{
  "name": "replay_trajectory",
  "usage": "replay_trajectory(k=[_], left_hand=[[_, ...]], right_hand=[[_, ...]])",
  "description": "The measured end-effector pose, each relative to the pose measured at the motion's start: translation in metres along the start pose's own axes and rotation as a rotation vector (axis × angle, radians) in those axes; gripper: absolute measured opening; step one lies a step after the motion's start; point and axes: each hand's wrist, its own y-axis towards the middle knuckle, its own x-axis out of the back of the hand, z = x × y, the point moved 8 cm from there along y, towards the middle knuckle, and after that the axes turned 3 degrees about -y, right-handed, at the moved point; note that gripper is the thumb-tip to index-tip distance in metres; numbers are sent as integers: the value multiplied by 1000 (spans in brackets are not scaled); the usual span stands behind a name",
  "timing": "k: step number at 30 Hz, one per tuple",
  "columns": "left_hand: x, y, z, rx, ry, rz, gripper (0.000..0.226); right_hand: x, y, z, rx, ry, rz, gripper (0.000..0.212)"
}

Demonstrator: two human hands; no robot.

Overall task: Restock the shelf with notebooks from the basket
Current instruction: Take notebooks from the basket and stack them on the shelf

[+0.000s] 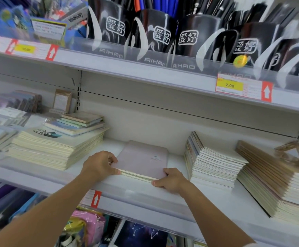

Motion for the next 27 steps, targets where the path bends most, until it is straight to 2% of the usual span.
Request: replay_trajectory(k=[4,6,8,10,14,19,24,27], left_hand=[[1,1,-2,-5,22,56,35],[11,-2,-5,-7,-43,32,27],[31,-16,-5,3,-83,-75,17],[53,-37,-5,-10,-37,-195,13],[76,-91,18,-11,-137,-263,23],[103,-171,97,165,-108,-253,31],[122,-246,188,366,-67,-101,38],[130,-292,238,472,-76,-61,29]], right_hand=[[2,-9,12,-43,-94,45,69],[6,-18,28,-21,-235,1,72],[10,-33,56,93,-270,-158,72],[4,-56,87,263,-163,-315,56],[-38,-111,143,571,99,-408,26],[-120,-164,190,732,150,-310,15],[-219,-197,209,743,133,-123,9],[-286,-211,205,685,149,66,8]])
